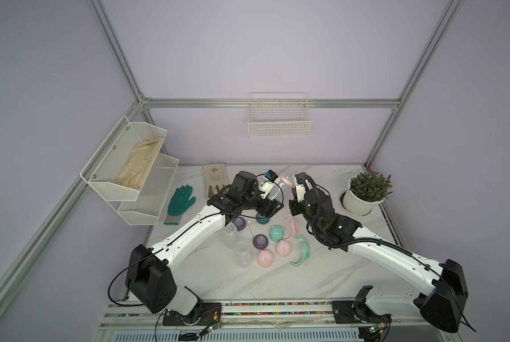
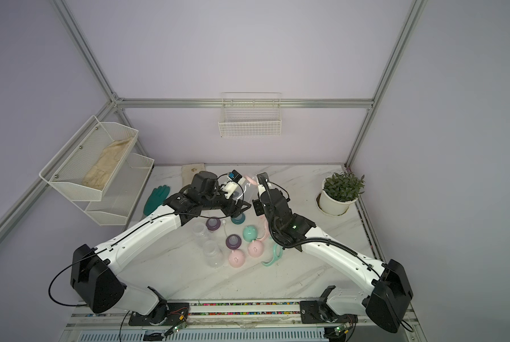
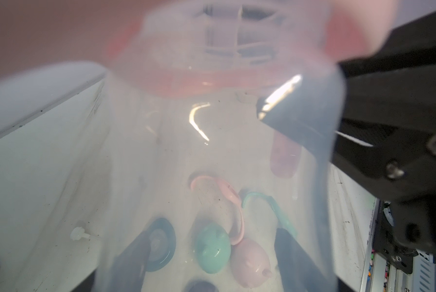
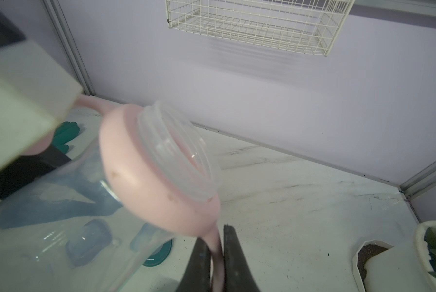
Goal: Assemble the baby bottles
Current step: Put on the handle of the baby bottle.
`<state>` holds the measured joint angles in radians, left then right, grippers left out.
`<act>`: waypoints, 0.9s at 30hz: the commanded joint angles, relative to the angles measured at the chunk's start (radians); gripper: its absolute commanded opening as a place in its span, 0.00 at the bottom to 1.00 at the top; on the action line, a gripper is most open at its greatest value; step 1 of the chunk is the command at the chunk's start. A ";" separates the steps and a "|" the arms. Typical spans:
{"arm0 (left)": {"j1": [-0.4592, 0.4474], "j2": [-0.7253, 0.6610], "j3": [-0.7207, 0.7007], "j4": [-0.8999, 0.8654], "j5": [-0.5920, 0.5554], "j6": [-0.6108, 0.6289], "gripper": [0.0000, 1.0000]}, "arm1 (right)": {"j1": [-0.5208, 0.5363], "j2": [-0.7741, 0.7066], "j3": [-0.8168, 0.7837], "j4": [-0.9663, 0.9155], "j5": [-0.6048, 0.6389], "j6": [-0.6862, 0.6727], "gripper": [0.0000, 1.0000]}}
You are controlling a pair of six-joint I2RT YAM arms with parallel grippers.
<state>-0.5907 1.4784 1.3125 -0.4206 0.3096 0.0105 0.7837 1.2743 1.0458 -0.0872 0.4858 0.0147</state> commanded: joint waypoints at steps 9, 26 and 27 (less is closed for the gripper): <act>0.028 -0.098 -0.060 0.304 -0.153 -0.034 0.00 | 0.033 0.009 0.035 -0.141 -0.304 -0.058 0.00; 0.071 -0.153 -0.186 0.412 -0.322 0.034 0.00 | 0.032 -0.074 0.077 -0.210 -0.404 -0.032 0.69; 0.079 -0.163 -0.199 0.422 -0.322 0.038 0.00 | 0.033 -0.073 0.073 -0.210 -0.407 -0.032 0.72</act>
<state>-0.5308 1.3682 1.1568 -0.0986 0.0273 0.0235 0.8146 1.2217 1.0977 -0.2630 0.1490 -0.0242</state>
